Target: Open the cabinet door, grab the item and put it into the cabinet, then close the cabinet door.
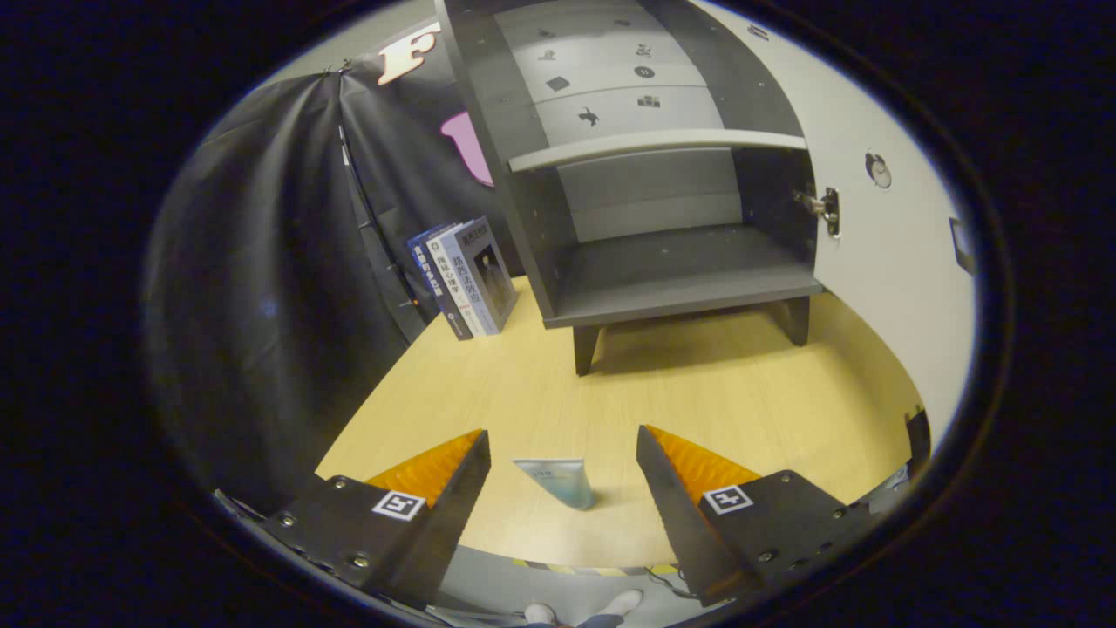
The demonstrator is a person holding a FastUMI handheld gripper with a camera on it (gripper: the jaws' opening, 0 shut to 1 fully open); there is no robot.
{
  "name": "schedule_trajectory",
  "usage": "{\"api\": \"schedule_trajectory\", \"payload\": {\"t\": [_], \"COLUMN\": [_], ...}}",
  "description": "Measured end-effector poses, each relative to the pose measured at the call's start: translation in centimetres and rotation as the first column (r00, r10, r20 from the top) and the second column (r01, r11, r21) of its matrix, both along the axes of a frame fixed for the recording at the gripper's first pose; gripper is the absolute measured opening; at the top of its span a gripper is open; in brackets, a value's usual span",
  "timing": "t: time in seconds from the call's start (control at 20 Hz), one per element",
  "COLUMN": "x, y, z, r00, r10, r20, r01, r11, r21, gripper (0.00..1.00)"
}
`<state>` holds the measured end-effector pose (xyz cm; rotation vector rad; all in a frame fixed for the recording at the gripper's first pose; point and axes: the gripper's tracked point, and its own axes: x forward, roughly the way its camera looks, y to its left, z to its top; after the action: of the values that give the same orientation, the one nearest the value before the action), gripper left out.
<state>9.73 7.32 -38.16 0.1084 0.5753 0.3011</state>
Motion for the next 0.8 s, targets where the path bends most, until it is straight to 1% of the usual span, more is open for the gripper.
{"api": "schedule_trajectory", "payload": {"t": [0.25, 0.35, 0.45, 0.6, 0.7, 0.8], "x": [1.0, 1.3, 1.5, 1.0, 1.0, 1.3], "y": [1.6, 1.4, 1.4, 1.3, 0.6, -0.2], "z": [-5.4, -6.7, -6.7, -4.9, -1.8, 2.9], "r00": [0.999, 0.999, 0.999, 0.999, 1.000, 0.999], "r10": [0.013, 0.003, 0.000, -0.001, -0.007, -0.004], "r20": [-0.038, -0.046, -0.041, -0.052, -0.019, 0.035], "r01": [-0.015, -0.007, -0.004, -0.003, 0.006, 0.006], "r11": [0.998, 0.995, 0.995, 0.997, 0.998, 0.998], "r21": [-0.062, -0.096, -0.104, -0.074, -0.063, -0.069], "gripper": [1.00, 0.88, 0.56, 0.55, 0.55, 0.55]}}
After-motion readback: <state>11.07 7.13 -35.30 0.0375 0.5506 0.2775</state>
